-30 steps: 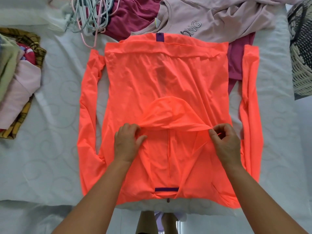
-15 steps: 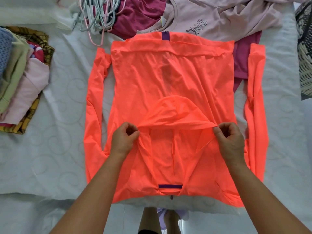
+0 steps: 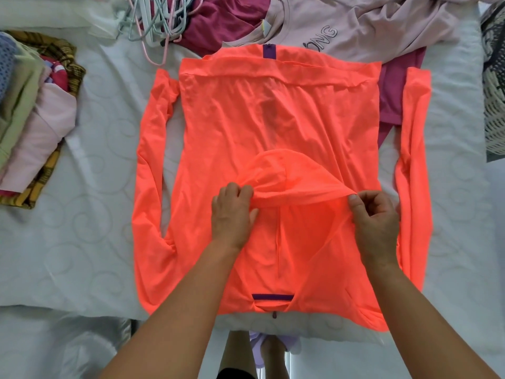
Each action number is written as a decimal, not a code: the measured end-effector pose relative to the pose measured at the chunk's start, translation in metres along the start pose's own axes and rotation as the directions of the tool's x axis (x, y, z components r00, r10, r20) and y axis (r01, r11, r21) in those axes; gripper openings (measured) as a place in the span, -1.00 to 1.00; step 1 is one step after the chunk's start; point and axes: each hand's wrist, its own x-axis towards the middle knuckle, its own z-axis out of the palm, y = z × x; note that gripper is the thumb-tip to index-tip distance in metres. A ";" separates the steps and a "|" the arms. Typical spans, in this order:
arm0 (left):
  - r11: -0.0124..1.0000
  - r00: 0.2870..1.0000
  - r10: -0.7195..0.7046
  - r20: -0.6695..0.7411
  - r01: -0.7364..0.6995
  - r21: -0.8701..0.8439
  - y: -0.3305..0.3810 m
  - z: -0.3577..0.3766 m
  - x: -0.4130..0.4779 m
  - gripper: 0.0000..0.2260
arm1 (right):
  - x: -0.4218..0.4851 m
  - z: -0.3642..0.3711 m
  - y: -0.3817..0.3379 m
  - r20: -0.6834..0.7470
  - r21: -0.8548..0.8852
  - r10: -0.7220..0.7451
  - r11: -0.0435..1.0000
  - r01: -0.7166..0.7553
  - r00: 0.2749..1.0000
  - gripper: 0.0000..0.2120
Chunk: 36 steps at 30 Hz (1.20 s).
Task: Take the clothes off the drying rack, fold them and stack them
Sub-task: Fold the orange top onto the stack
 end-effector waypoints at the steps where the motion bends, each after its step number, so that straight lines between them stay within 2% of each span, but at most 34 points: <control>1: 0.999 0.999 -0.041 0.028 0.041 0.009 -0.002 -0.002 0.005 -0.72 | 0.001 -0.001 0.001 -0.009 -0.004 0.003 1.000 -0.003 1.000 -0.92; 2: 0.999 0.999 -0.044 0.017 0.044 0.019 -0.007 -0.004 0.008 -0.76 | 0.003 -0.001 0.003 -0.012 -0.009 0.012 1.000 -0.012 1.000 -0.92; 5: 0.993 0.990 0.112 -0.086 -0.107 0.058 -0.023 -0.007 0.008 -0.90 | 0.007 -0.004 0.009 -0.012 -0.013 0.044 0.999 -0.044 0.999 -0.90; 7: 0.978 0.960 0.206 -0.192 -0.197 0.065 -0.031 -0.011 0.005 -0.85 | 0.007 -0.005 0.012 -0.011 -0.001 0.041 0.999 -0.041 0.999 -0.84; 11: 0.972 0.919 0.215 -0.330 -0.235 -0.020 -0.040 -0.016 -0.003 -0.85 | 0.002 -0.006 0.019 -0.003 -0.002 0.015 1.000 -0.015 1.000 -0.83; 13: 0.979 0.948 0.117 -0.296 -0.161 -0.127 -0.045 -0.013 -0.012 -0.79 | -0.001 -0.007 0.026 0.044 -0.052 0.030 0.998 -0.028 0.999 -0.91; 15: 0.948 0.974 -0.057 -0.217 -0.015 -0.318 -0.051 -0.009 -0.024 -0.80 | -0.003 -0.008 0.034 0.064 -0.106 0.082 0.992 -0.075 0.995 -0.83; 17: 0.842 0.949 -0.280 -0.145 0.170 -0.511 -0.052 -0.009 -0.031 -0.89 | -0.002 -0.009 0.040 0.080 -0.127 0.138 0.984 -0.127 0.987 -0.79; 19: 0.739 0.882 -0.465 -0.070 0.344 -0.579 -0.051 -0.011 -0.028 -0.92 | 0.000 -0.008 0.043 0.087 -0.129 0.185 0.976 -0.173 0.979 -0.82; 21: 0.645 0.825 -0.562 0.053 0.478 -0.596 -0.049 -0.013 -0.022 -0.87 | 0.003 -0.006 0.043 0.088 -0.174 0.218 0.964 -0.200 0.972 -0.83; 23: 0.567 0.803 -0.577 0.148 0.525 -0.635 -0.049 -0.014 -0.013 -0.88 | 0.005 -0.005 0.040 0.105 -0.242 0.232 0.949 -0.201 0.967 -0.86; 24: 0.561 0.808 -0.565 0.166 0.524 -0.641 -0.048 -0.015 -0.009 -0.88 | 0.006 -0.004 0.039 0.115 -0.268 0.233 0.943 -0.195 0.966 -0.88; 29: 0.706 0.890 -0.453 0.057 0.397 -0.586 -0.044 -0.024 -0.007 -0.90 | 0.009 -0.003 0.039 0.114 -0.258 0.289 0.932 -0.253 0.950 -0.93; 32: 0.816 0.937 -0.341 -0.074 0.255 -0.519 -0.045 -0.025 -0.015 -0.97 | 0.011 -0.005 0.040 0.102 -0.141 0.342 0.934 -0.327 0.934 -0.94; 36: 0.897 0.945 -0.210 -0.250 0.084 -0.435 -0.053 -0.027 -0.024 -0.89 | 0.012 -0.008 0.037 0.097 0.006 0.410 0.911 -0.413 0.907 -0.82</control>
